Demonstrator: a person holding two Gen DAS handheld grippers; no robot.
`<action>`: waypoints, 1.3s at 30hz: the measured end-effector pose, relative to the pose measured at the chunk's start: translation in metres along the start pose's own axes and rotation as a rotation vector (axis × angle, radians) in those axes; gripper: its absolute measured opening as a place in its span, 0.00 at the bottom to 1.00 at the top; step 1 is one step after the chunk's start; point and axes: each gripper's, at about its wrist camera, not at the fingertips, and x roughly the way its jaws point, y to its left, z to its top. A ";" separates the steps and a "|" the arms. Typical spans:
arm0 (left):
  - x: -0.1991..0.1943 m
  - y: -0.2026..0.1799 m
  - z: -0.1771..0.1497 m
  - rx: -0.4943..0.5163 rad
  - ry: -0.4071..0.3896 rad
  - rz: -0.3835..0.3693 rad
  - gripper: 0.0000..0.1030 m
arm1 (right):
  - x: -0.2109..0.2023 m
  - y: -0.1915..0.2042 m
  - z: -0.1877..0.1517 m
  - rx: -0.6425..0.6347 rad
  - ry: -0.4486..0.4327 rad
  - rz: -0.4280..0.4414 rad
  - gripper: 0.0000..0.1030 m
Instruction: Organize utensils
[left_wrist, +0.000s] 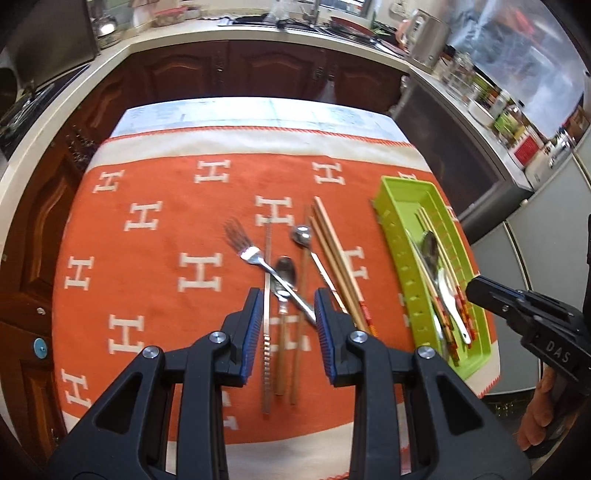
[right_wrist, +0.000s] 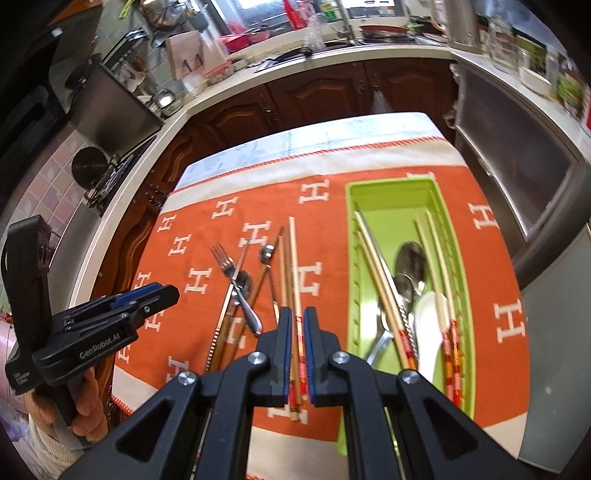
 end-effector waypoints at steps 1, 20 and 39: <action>0.000 0.006 0.001 -0.005 0.000 0.004 0.25 | 0.001 0.003 0.002 -0.009 0.001 0.003 0.06; 0.096 0.033 -0.022 0.012 0.173 0.002 0.24 | 0.085 0.044 0.016 -0.053 0.140 0.063 0.08; 0.131 -0.003 -0.017 0.141 0.151 0.120 0.25 | 0.119 0.038 0.009 -0.043 0.193 0.105 0.08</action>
